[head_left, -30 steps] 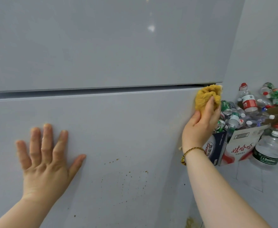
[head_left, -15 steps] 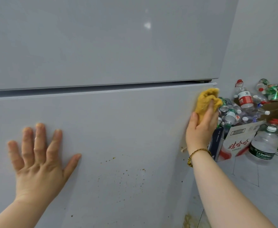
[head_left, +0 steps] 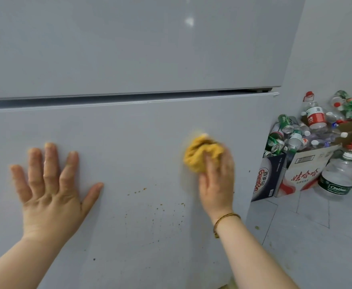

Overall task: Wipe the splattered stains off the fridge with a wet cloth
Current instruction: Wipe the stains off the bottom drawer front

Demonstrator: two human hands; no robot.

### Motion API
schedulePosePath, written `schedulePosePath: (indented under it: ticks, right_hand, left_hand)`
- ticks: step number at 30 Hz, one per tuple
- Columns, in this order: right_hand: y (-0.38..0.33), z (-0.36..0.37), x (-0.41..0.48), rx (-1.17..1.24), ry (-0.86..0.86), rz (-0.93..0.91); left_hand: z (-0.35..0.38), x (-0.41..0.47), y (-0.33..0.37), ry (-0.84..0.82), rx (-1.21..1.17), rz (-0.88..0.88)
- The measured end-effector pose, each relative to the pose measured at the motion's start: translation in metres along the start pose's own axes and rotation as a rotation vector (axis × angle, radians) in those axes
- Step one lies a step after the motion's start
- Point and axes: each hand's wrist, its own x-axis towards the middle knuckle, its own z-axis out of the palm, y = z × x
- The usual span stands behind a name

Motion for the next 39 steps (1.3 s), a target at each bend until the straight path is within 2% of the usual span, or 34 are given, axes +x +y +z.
schedulePosePath:
  ticks: [4,5,7,9,11,15,18,20,21,24,26,28,31,35,37,39]
  right_hand:
    - [0.028,-0.018,0.017,0.205,0.141,0.761]
    - [0.025,-0.018,0.018,0.228,0.175,0.865]
    - [0.014,-0.011,0.016,0.229,0.232,0.916]
    - [-0.009,-0.001,0.006,0.245,0.239,0.871]
    - [-0.037,0.011,-0.018,0.239,0.174,0.688]
    - [-0.051,0.02,-0.069,0.08,-0.098,0.007]
    - [-0.013,0.009,-0.053,-0.008,-0.156,-0.329]
    - [0.009,-0.003,-0.021,-0.035,-0.124,-0.305]
    - [0.016,-0.009,-0.004,-0.023,-0.101,-0.193]
    - [0.01,-0.013,0.026,0.153,0.026,0.36]
    - [-0.014,-0.001,0.022,0.185,0.15,0.527]
    - [-0.046,0.014,-0.006,0.163,0.161,0.433]
    - [-0.081,0.031,-0.073,0.091,-0.022,0.037]
    - [-0.065,0.03,-0.096,-0.006,-0.144,-0.296]
    - [-0.053,0.022,-0.07,-0.005,-0.131,-0.367]
    - [-0.05,0.016,-0.029,0.03,-0.03,-0.239]
  left_hand:
    - [-0.002,0.001,0.003,0.048,0.037,0.039]
    - [-0.002,0.001,0.003,0.058,0.051,0.05]
    - [-0.002,0.002,0.003,0.066,0.079,0.063]
    - [-0.002,0.003,0.003,0.056,0.089,0.062]
    - [-0.003,0.002,0.004,0.047,0.082,0.05]
    - [-0.006,0.002,0.005,0.018,0.064,0.004]
    - [-0.006,0.0,0.006,0.019,0.066,-0.011]
    - [-0.006,0.0,0.005,0.011,0.059,0.006]
    - [-0.006,0.0,0.005,-0.001,0.056,0.017]
    - [-0.006,0.0,0.003,-0.045,0.095,0.024]
    - [-0.007,0.0,0.002,-0.061,0.128,0.011]
    - [-0.008,0.001,0.001,-0.084,0.14,-0.005]
    - [-0.014,0.002,-0.001,-0.114,0.173,0.016]
    - [-0.027,0.001,-0.007,-0.116,0.146,0.086]
    - [-0.035,-0.007,-0.012,-0.102,0.113,0.085]
    - [-0.041,-0.021,-0.018,-0.091,0.097,0.058]
